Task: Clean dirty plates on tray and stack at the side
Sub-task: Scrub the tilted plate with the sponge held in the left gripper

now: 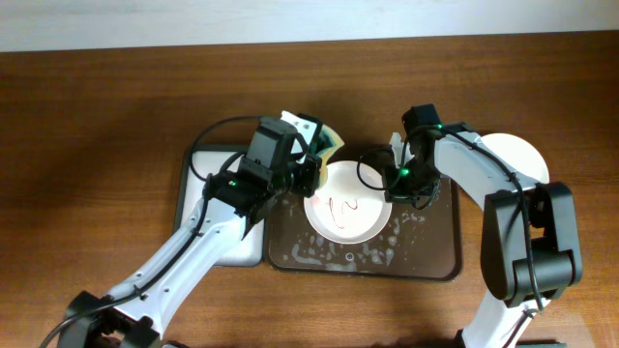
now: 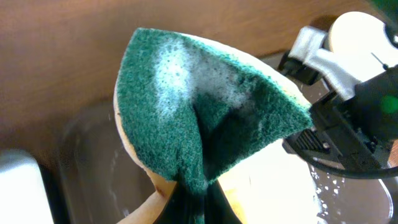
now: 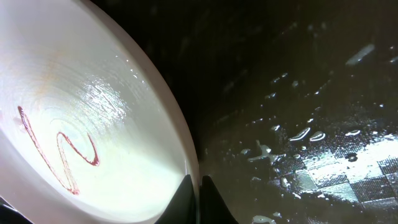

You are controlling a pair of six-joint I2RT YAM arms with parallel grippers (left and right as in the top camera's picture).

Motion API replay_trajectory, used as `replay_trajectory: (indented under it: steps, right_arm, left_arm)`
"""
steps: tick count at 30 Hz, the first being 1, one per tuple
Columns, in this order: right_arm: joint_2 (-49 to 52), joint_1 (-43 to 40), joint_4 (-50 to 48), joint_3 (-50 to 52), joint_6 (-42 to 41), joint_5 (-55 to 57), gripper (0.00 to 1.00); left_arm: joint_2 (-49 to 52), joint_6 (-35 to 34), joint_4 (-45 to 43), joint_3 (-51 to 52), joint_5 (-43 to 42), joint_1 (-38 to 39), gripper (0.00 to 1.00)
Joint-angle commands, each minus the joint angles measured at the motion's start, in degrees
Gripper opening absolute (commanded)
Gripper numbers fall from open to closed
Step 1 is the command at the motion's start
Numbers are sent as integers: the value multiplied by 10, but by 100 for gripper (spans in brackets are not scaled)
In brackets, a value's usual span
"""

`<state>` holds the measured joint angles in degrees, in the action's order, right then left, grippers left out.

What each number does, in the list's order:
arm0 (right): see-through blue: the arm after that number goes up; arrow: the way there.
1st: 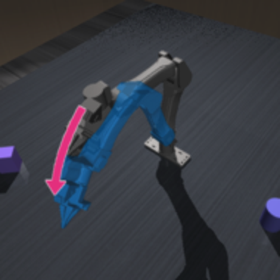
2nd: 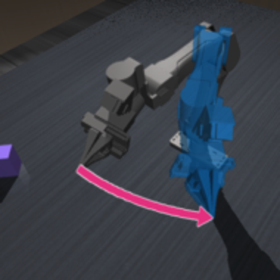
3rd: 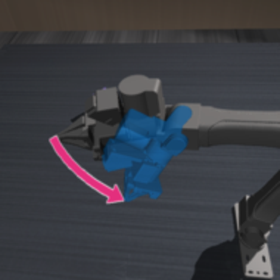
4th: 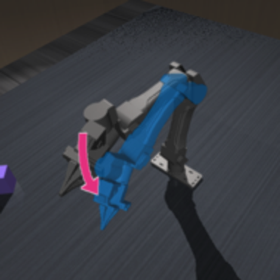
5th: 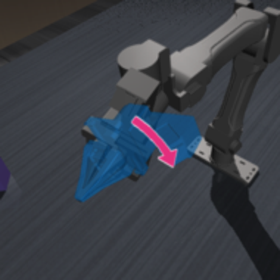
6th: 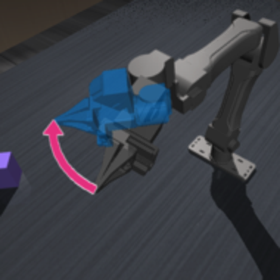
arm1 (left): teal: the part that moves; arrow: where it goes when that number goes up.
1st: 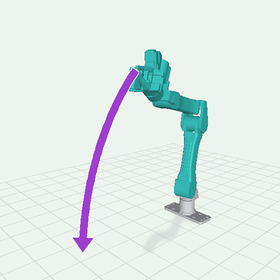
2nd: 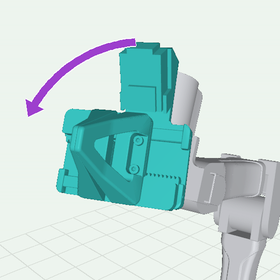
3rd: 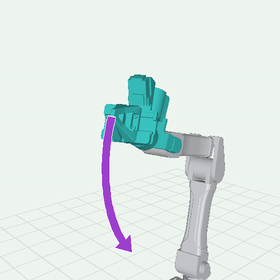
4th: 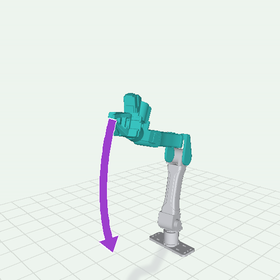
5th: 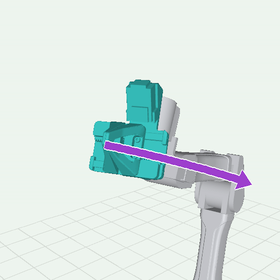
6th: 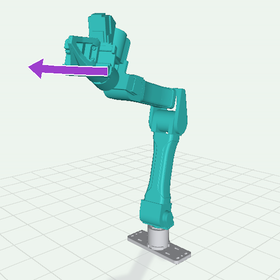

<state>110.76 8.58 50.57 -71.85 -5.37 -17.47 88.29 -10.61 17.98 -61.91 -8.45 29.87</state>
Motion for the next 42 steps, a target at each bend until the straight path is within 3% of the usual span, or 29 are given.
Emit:
replay_trajectory:
  steps: [1, 5, 15, 20, 24, 30, 32, 39, 42]
  right_arm:
    - [3, 5, 0, 5, 0, -3, 4]
    - [3, 5, 0, 5, 0, -3, 4]
    - [3, 5, 0, 5, 0, -3, 4]
    - [3, 5, 1, 5, 0, -3, 4]
    - [3, 5, 3, 5, 0, -3, 4]
    - [3, 5, 2, 5, 0, -3, 4]
    - [3, 5, 2, 5, 0, -3, 4]
    - [3, 5, 7, 5, 0, -3, 4]
    - [3, 5, 11, 5, 0, -3, 4]
  left_arm:
    - [12, -153, 19, 0, 8, 4, 0]
    - [68, -299, 18, 0, 8, 39, 0]
    - [194, -452, -82, -1, 10, 120, 0]
    - [246, -468, -138, -1, 46, 136, 0]
    - [257, -468, -57, -1, 99, 129, 0]
    - [252, -465, 88, -1, 48, 123, 0]
    - [252, -448, 110, -1, 30, 123, 0]
    - [252, -449, 134, -2, 173, 98, 0]
    - [252, -449, 132, -2, 175, 67, 0]
